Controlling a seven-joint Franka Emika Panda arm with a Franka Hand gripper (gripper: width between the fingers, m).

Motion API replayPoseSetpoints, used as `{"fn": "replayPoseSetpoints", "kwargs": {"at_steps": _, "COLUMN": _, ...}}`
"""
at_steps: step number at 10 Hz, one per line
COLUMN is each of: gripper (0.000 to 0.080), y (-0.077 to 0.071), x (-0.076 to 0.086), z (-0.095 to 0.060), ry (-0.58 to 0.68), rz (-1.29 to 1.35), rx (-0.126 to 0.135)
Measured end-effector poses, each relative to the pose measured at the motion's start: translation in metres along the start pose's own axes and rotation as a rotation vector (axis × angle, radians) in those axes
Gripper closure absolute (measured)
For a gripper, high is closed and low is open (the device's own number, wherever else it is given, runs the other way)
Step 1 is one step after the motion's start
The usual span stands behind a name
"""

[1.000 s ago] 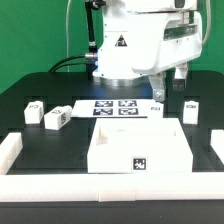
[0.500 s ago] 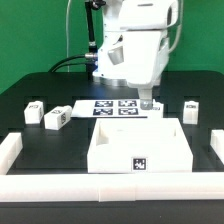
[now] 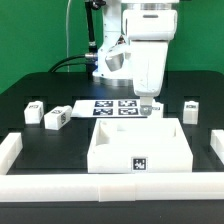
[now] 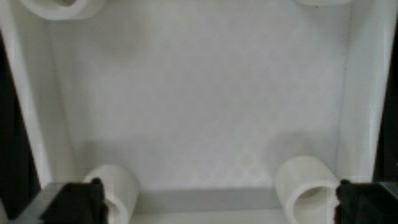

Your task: Assemble one leg

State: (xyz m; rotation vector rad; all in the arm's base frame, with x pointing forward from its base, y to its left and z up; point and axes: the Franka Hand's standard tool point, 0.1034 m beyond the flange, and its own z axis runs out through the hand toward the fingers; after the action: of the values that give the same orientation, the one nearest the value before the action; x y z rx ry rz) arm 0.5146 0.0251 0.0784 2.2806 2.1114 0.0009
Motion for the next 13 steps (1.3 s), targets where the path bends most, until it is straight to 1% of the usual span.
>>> {"fn": "replayPoseSetpoints", "kwargs": {"at_steps": 1, "gripper": 0.015, "y": -0.002, "x": -0.002, "z": 0.001, "ry": 0.001, "rz": -0.023, "rx": 0.001}}
{"fn": "replayPoseSetpoints", "kwargs": {"at_steps": 2, "gripper": 0.015, "y": -0.012, "x": -0.011, "z": 0.006, "ry": 0.004, "rz": -0.068, "rx": 0.012}}
{"fn": "replayPoseSetpoints", "kwargs": {"at_steps": 3, "gripper": 0.015, "y": -0.028, "x": -0.02, "z": 0.016, "ry": 0.011, "rz": -0.084, "rx": 0.012}}
{"fn": "replayPoseSetpoints", "kwargs": {"at_steps": 4, "gripper": 0.015, "y": -0.045, "x": -0.026, "z": 0.028, "ry": 0.015, "rz": -0.079, "rx": 0.028}}
{"fn": "replayPoseSetpoints", "kwargs": {"at_steps": 5, "gripper": 0.015, "y": -0.056, "x": -0.03, "z": 0.039, "ry": 0.02, "rz": -0.081, "rx": 0.043}}
{"fn": "replayPoseSetpoints", "kwargs": {"at_steps": 6, "gripper": 0.015, "y": -0.065, "x": -0.034, "z": 0.052, "ry": 0.029, "rz": -0.09, "rx": 0.046}}
{"fn": "replayPoseSetpoints", "kwargs": {"at_steps": 7, "gripper": 0.015, "y": -0.069, "x": -0.035, "z": 0.062, "ry": 0.034, "rz": -0.091, "rx": 0.054}}
{"fn": "replayPoseSetpoints", "kwargs": {"at_steps": 8, "gripper": 0.015, "y": -0.069, "x": -0.032, "z": 0.068, "ry": 0.037, "rz": -0.097, "rx": 0.06}}
{"fn": "replayPoseSetpoints", "kwargs": {"at_steps": 10, "gripper": 0.015, "y": -0.065, "x": -0.026, "z": 0.067, "ry": 0.038, "rz": -0.105, "rx": 0.053}}
{"fn": "replayPoseSetpoints", "kwargs": {"at_steps": 13, "gripper": 0.015, "y": -0.067, "x": -0.027, "z": 0.068, "ry": 0.039, "rz": -0.1, "rx": 0.053}}
